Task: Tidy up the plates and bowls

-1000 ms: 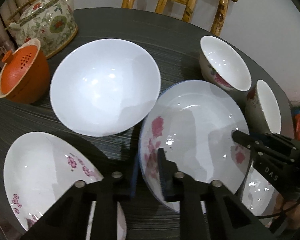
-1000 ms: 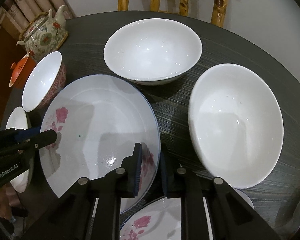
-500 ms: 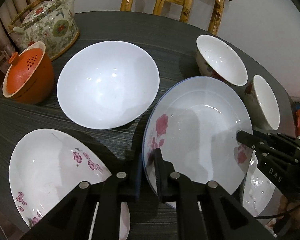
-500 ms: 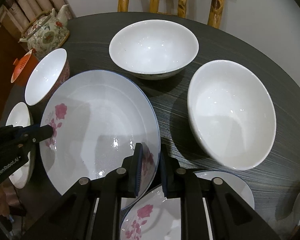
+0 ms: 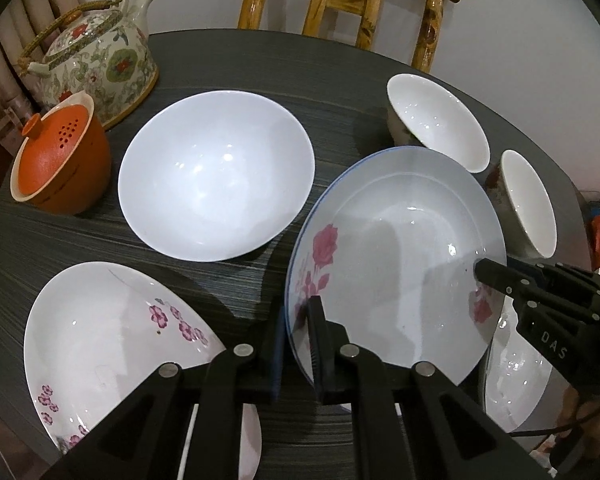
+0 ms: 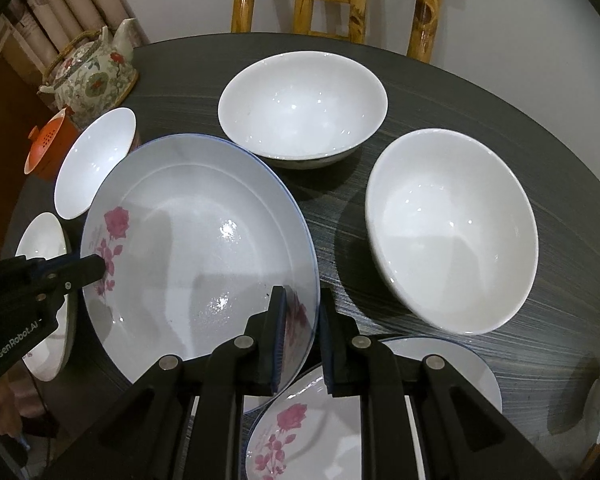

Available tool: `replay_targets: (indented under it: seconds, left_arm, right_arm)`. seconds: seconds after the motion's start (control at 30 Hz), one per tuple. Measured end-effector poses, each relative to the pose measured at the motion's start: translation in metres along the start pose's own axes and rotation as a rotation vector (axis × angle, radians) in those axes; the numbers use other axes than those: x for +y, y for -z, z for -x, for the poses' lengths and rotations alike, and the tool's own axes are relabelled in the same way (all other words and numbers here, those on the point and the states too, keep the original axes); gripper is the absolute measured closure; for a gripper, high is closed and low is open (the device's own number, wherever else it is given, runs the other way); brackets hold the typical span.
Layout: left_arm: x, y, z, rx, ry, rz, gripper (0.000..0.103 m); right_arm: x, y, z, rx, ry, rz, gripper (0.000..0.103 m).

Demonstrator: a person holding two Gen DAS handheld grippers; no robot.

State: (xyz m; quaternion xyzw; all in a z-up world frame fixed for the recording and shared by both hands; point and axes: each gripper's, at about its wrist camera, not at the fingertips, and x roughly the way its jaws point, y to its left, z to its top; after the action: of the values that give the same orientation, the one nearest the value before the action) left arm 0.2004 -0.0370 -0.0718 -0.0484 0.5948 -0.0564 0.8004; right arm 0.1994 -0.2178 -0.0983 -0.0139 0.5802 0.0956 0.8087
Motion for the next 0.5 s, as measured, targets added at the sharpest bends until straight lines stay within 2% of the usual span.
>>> replay_targets:
  seconds: [0.5]
  left_arm:
    - [-0.001,0.010,-0.007,0.034,-0.022,-0.016,0.091]
  right_arm:
    - [0.007,0.015,-0.015,0.049,-0.032,0.009,0.087]
